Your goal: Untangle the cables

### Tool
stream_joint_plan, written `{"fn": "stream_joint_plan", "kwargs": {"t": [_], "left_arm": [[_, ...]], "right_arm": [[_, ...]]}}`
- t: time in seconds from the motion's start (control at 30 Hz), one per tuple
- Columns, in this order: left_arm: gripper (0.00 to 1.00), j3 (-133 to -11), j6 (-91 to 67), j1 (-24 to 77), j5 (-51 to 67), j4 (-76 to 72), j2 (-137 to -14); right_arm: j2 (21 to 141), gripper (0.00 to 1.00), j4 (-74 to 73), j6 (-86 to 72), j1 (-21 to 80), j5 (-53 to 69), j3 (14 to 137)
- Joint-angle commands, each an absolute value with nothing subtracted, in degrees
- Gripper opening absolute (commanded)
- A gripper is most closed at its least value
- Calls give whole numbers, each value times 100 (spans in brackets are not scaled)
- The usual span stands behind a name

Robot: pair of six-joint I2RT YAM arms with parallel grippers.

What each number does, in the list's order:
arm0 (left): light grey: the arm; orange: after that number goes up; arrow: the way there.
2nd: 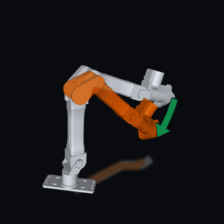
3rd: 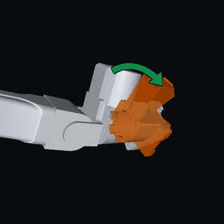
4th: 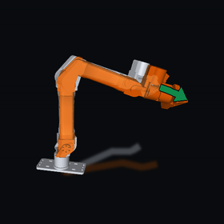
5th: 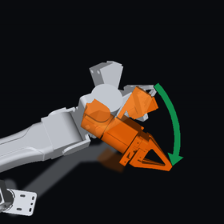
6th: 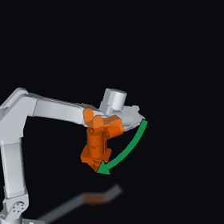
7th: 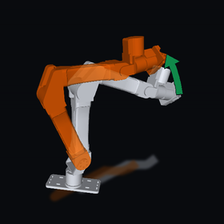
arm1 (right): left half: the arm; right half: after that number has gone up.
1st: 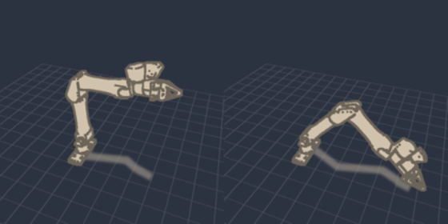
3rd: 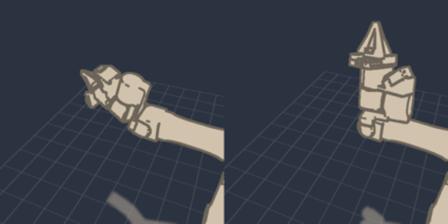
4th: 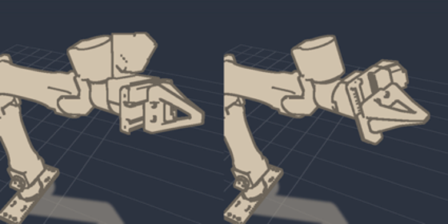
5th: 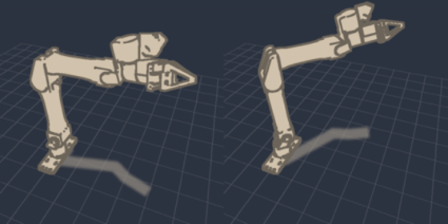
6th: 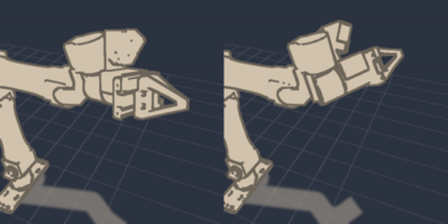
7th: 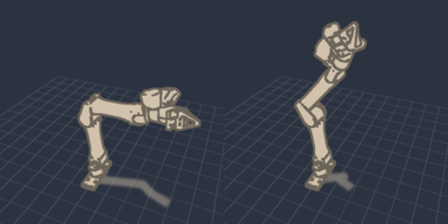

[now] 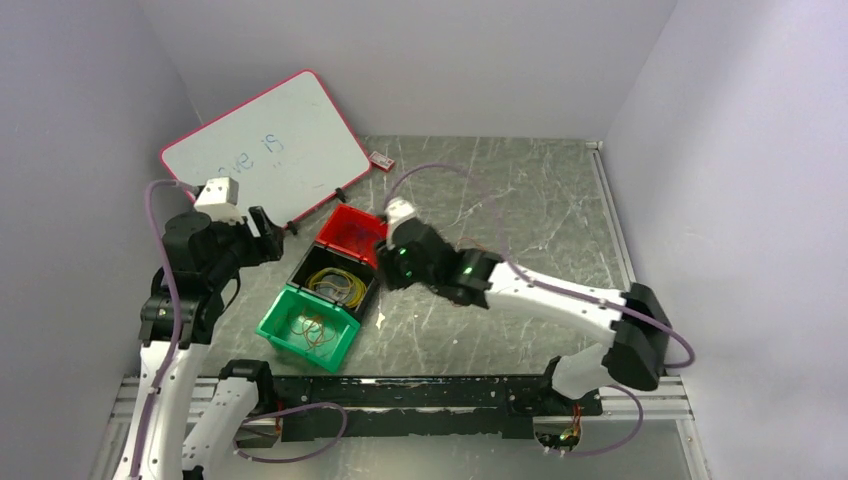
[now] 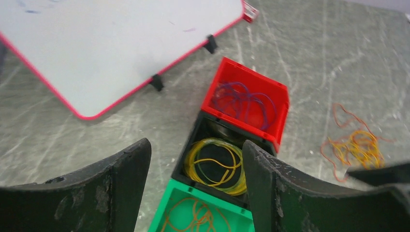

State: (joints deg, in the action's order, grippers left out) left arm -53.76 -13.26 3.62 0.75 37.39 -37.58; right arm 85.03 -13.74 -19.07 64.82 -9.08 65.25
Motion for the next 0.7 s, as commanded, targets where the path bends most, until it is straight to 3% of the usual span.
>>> {"fn": "stream_joint_plan", "kwargs": {"t": [0.0,0.23,0.47,0.67], "left_arm": [[73,-5154,-1352,316,1414,3143,-3914],[71,-4703,-1722,420,1891,2764,-3975],[70,-4591,-1928,1239,1383,2560,-4277],[70,-4572,-2024,1815,918,2512,-4403]], "right_arm": [[7810,43,-3034,-2055,5511,-2018,6400],[7478,44,-4577,-1882,4212,-1762,6444],[7682,46,-3951,-1450,3448,-830,5875],[8111,44,-3562,-1192,3067,-891,5776]]}}
